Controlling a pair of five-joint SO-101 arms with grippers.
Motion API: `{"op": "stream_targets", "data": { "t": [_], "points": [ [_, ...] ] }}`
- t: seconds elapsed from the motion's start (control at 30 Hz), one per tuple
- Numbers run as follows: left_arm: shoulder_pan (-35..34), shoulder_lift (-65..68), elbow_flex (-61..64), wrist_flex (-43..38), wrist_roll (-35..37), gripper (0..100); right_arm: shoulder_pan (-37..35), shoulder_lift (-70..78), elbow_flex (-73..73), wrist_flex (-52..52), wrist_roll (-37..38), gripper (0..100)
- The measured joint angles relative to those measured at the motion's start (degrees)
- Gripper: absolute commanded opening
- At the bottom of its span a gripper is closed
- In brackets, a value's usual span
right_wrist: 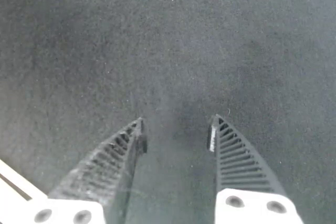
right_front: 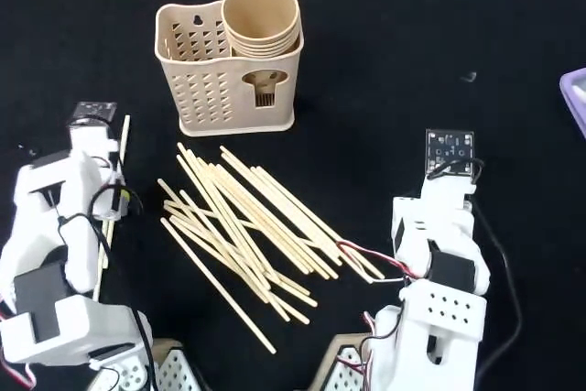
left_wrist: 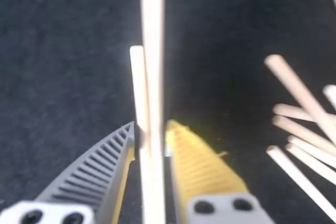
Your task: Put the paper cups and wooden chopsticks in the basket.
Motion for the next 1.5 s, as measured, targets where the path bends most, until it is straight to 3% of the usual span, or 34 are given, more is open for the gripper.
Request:
{"op": "stream_targets", "data": {
  "t": [0.43, 0.57, 0.73, 0.9, 1.0, 1.27, 1.5],
  "points": [
    [1.23, -0.79, 1.58, -1.58, -0.26, 3, 0.0, 0.0, 0.0, 0.0, 0.0, 19.7],
    [-2.99, -2.73, -1.32, 1.76, -2.73, 3, 0.0, 0.0, 0.0, 0.0, 0.0, 19.7],
    [-8.88, -10.02, -6.68, 9.67, -4.57, 3, 0.0, 0.0, 0.0, 0.0, 0.0, 19.7],
    [-11.08, -19.6, -8.79, 11.6, -4.48, 3, 0.0, 0.0, 0.0, 0.0, 0.0, 19.7],
    [-10.29, -26.37, -10.37, 11.43, 0.88, 3, 0.0, 0.0, 0.0, 0.0, 0.0, 19.7],
    [-0.44, -42.55, -14.15, -5.89, 26.37, 3, 0.0, 0.0, 0.0, 0.0, 0.0, 19.7],
    [11.16, -43.43, -14.15, -27.52, 31.74, 3, 0.0, 0.0, 0.62, 0.0, 0.0, 19.7]
  ]
}}
